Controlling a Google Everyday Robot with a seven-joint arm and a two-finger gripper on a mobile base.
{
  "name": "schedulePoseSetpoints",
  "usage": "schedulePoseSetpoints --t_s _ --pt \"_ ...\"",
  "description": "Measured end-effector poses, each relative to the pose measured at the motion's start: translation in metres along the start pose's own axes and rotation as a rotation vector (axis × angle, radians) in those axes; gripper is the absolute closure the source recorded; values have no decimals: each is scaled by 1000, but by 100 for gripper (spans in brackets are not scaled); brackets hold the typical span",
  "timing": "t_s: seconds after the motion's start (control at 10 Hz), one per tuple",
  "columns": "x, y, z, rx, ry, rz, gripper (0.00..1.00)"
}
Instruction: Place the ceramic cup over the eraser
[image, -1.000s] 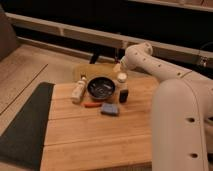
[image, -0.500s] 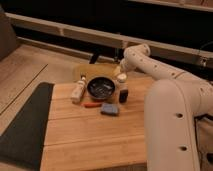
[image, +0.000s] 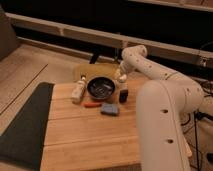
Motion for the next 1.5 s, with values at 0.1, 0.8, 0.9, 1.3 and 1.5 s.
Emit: schedulePoseSetpoints --t_s 0.1,0.8,0.9,1.3,1.5 --pt "0 -2 5 6 16 -8 35" --pt "-3 3 32 -58 65 -58 71" --pt "-4 -1 30 -48 69 -64 82" --pt "-25 -33 -10 66 72 -66 100" --pt "-56 -40 -49 113 12 -52 100"
